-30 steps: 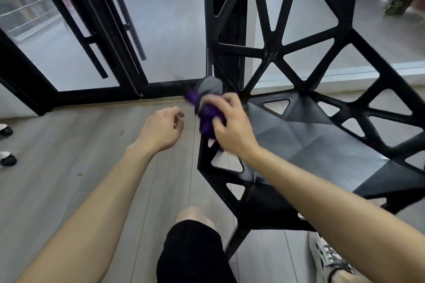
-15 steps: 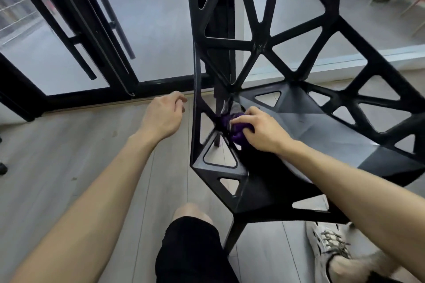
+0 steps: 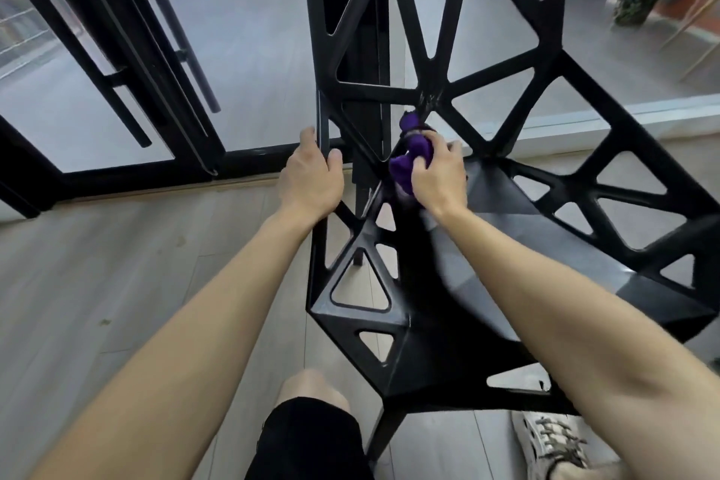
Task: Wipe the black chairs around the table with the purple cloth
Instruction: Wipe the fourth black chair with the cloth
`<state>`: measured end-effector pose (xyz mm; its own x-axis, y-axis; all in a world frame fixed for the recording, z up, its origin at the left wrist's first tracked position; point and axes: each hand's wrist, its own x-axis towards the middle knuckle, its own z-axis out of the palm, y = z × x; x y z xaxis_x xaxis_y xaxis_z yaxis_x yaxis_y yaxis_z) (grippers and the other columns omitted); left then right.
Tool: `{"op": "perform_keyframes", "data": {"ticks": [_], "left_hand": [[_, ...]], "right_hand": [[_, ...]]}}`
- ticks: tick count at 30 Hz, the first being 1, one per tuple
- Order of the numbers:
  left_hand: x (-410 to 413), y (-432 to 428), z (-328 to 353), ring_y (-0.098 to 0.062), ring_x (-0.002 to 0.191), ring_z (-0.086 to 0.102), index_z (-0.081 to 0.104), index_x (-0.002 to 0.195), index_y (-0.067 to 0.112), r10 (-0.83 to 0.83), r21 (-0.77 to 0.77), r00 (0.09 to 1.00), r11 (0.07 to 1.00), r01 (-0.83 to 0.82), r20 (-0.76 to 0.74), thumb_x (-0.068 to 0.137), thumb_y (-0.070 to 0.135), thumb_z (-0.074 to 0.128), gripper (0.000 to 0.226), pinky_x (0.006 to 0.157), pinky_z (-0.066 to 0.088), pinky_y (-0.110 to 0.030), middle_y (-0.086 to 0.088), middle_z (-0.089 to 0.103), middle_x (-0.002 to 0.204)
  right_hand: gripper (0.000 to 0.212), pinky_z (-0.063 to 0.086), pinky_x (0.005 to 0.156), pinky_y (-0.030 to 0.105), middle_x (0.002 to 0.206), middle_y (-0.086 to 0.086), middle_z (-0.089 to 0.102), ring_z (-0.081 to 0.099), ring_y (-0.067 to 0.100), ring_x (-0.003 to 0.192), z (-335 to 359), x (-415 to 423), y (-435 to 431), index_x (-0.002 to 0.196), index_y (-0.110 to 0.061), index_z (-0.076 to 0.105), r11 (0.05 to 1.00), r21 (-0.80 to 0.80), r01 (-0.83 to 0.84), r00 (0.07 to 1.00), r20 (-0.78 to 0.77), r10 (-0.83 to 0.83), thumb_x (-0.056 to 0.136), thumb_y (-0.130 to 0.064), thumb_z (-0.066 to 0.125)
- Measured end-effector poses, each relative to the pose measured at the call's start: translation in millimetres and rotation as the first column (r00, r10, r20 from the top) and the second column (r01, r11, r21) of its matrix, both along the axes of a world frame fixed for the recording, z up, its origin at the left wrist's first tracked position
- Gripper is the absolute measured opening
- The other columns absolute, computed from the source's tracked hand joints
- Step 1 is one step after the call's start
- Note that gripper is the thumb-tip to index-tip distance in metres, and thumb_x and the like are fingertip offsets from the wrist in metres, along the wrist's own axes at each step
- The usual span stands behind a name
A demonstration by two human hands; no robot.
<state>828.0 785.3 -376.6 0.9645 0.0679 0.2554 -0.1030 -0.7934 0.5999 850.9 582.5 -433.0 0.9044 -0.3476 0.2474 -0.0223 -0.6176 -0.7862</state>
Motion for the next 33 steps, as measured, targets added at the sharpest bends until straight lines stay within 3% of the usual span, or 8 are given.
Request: {"op": "perform_keyframes", "data": {"ticks": [5, 9, 13, 18, 22, 26, 30, 33], "left_hand": [[22, -22, 4, -0.032, 0.096, 0.063, 0.008, 0.168, 0.02, 0.045, 0.211, 0.999, 0.976, -0.046, 0.01, 0.101, 0.013, 0.062, 0.087, 0.074, 0.047, -0.042, -0.018, 0.058, 0.137], [20, -19, -7, -0.027, 0.089, 0.059, -0.001, 0.171, 0.02, 0.083, 0.324, 0.996, 0.942, -0.091, 0.041, 0.092, -0.001, 0.068, 0.106, 0.073, 0.048, -0.036, -0.021, 0.056, 0.141], [22, -20, -12, -0.029, 0.094, 0.056, 0.0, 0.171, 0.015, 0.072, 0.373, 0.996, 0.924, -0.089, 0.059, 0.09, -0.003, 0.065, 0.105, 0.074, 0.045, -0.038, -0.023, 0.049, 0.144], [24, -22, -11, -0.042, 0.15, 0.031, 0.027, 0.162, 0.008, -0.015, 0.668, 0.962, 0.722, -0.178, 0.272, 0.081, 0.011, 0.065, 0.09, 0.119, 0.033, -0.053, -0.023, 0.029, 0.161], [55, -48, 2, -0.039, 0.158, 0.027, 0.042, 0.154, 0.002, -0.228, 0.766, 0.94, 0.641, -0.05, 0.252, 0.086, 0.023, 0.059, 0.074, 0.13, 0.021, -0.051, -0.022, 0.038, 0.162], [104, -84, 26, -0.036, 0.157, 0.029, 0.032, 0.16, -0.001, -0.21, 0.776, 0.966, 0.631, 0.019, 0.147, 0.086, 0.023, 0.063, 0.084, 0.132, 0.019, -0.047, -0.021, 0.036, 0.165], [131, -96, 23, -0.029, 0.119, 0.055, 0.052, 0.133, 0.01, -0.184, 0.775, 0.981, 0.627, 0.074, 0.055, 0.074, 0.03, 0.078, 0.068, 0.108, 0.039, -0.039, -0.007, 0.06, 0.127], [137, -94, 15, -0.028, 0.119, 0.054, 0.053, 0.133, 0.015, -0.204, 0.772, 0.975, 0.633, 0.059, 0.092, 0.077, 0.033, 0.076, 0.064, 0.109, 0.038, -0.04, -0.004, 0.058, 0.126]], "right_hand": [[0.054, 0.051, 0.103, 0.047, 0.139, 0.017, 0.047, 0.057, 0.04, 0.119, -29, 31, 33, 0.154, -0.022, 0.049, 0.992, -0.122, -0.015, 0.999, -0.051, 0.009, 0.1, -0.021, 0.056], [0.039, 0.052, 0.089, 0.035, 0.117, 0.008, 0.064, 0.064, 0.034, 0.106, -31, 15, 14, 0.129, -0.035, 0.074, 0.926, -0.277, -0.255, 0.965, -0.132, 0.227, 0.092, -0.034, 0.061], [0.039, 0.05, 0.093, 0.035, 0.121, 0.003, 0.056, 0.063, 0.03, 0.104, -15, 32, -1, 0.136, -0.034, 0.066, 0.993, -0.121, -0.006, 1.0, 0.005, 0.007, 0.099, -0.028, 0.057], [0.044, 0.053, 0.106, 0.04, 0.125, 0.004, 0.064, 0.065, 0.029, 0.113, -26, 15, 3, 0.133, -0.033, 0.074, 0.965, -0.116, -0.234, 0.97, -0.087, 0.225, 0.09, -0.03, 0.063], [0.036, 0.044, 0.091, 0.011, 0.125, 0.0, 0.057, 0.059, 0.014, 0.102, 22, 32, -32, 0.133, -0.032, 0.07, 0.978, 0.197, 0.074, 0.985, 0.14, -0.103, 0.098, -0.025, 0.06], [0.041, 0.036, 0.081, -0.006, 0.13, 0.004, 0.048, 0.057, 0.007, 0.099, 69, 74, -51, 0.141, -0.026, 0.064, 0.962, 0.232, 0.141, 0.89, 0.395, -0.226, 0.101, -0.019, 0.061], [0.052, 0.051, 0.108, 0.023, 0.139, 0.008, 0.045, 0.058, 0.017, 0.117, 75, 116, -55, 0.15, -0.026, 0.057, 0.997, 0.03, 0.075, 0.849, 0.523, -0.08, 0.099, -0.017, 0.067], [0.067, 0.054, 0.111, 0.041, 0.145, 0.01, 0.041, 0.054, 0.029, 0.127, 22, 119, -46, 0.152, -0.023, 0.056, 0.987, -0.163, -0.02, 0.895, 0.438, 0.09, 0.091, -0.006, 0.074]]}}
